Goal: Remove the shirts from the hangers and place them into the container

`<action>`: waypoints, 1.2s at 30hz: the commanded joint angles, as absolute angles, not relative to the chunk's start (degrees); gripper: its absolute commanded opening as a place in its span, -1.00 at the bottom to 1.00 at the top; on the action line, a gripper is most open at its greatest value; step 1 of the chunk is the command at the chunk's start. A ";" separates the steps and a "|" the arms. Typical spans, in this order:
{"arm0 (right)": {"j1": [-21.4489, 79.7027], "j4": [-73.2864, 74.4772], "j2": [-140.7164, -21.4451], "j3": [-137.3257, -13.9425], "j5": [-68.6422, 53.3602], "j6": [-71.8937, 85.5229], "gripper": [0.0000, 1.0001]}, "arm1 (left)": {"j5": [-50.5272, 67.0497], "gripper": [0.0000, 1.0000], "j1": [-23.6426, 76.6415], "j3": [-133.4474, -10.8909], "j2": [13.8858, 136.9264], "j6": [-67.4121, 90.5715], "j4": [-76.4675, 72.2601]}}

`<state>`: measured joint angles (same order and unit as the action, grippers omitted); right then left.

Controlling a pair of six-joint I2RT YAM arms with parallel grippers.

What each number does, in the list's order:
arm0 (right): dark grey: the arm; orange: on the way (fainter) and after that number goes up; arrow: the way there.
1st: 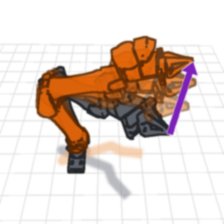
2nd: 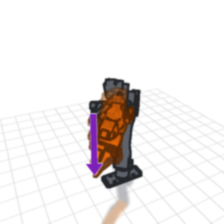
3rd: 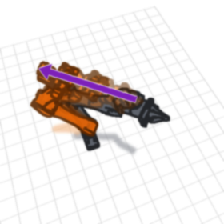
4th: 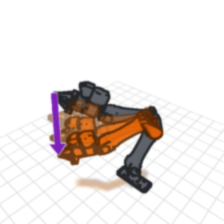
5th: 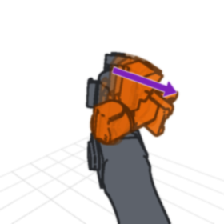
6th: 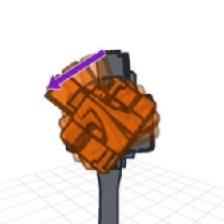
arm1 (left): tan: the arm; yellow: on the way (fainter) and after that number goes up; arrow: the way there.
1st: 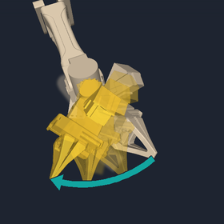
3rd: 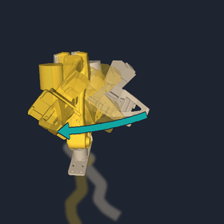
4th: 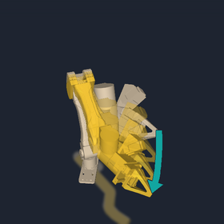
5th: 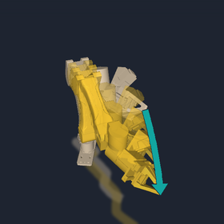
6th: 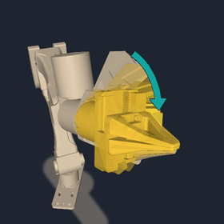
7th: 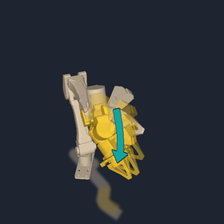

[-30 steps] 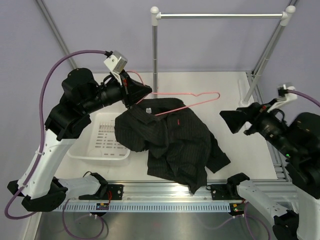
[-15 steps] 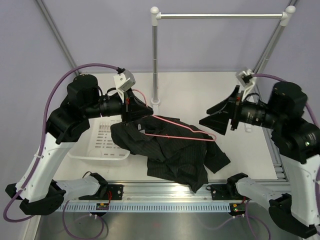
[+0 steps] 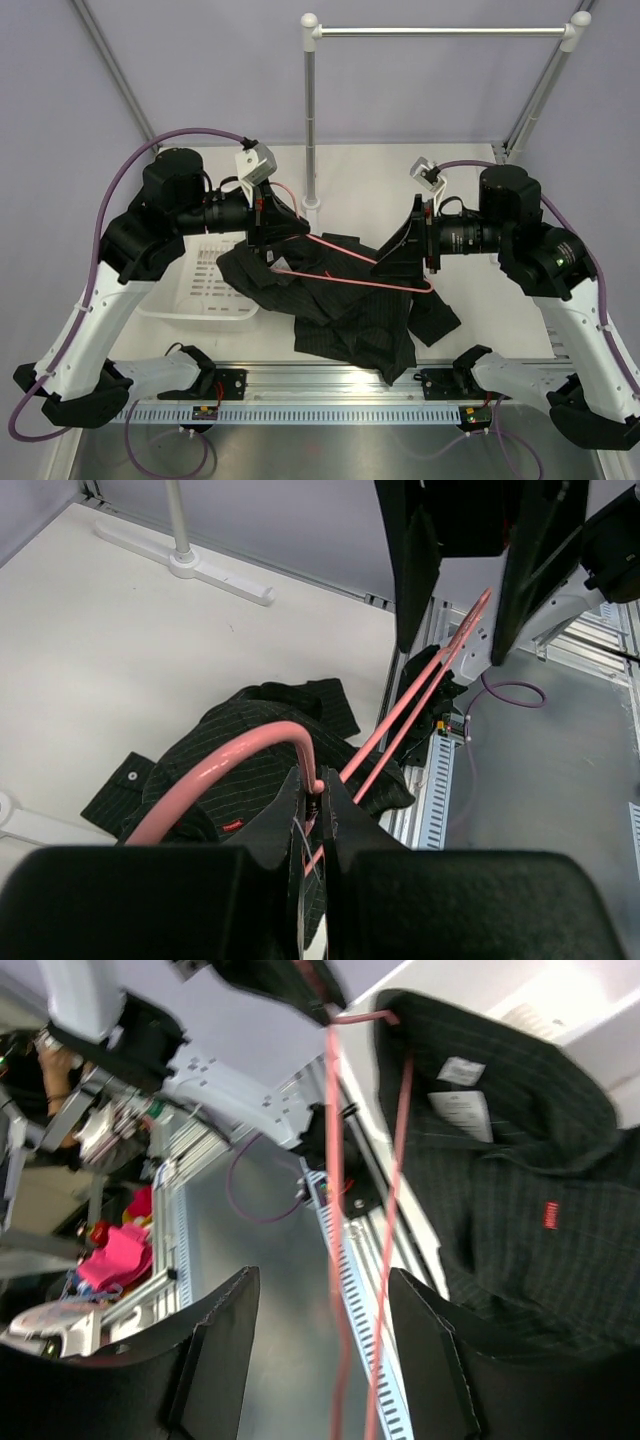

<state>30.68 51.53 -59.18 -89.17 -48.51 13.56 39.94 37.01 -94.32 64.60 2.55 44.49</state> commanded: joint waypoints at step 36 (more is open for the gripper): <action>44.21 45.00 -55.37 -86.22 -23.47 19.69 -1.00 | -9.05 0.97 36.74 -81.76 50.19 15.19 52.03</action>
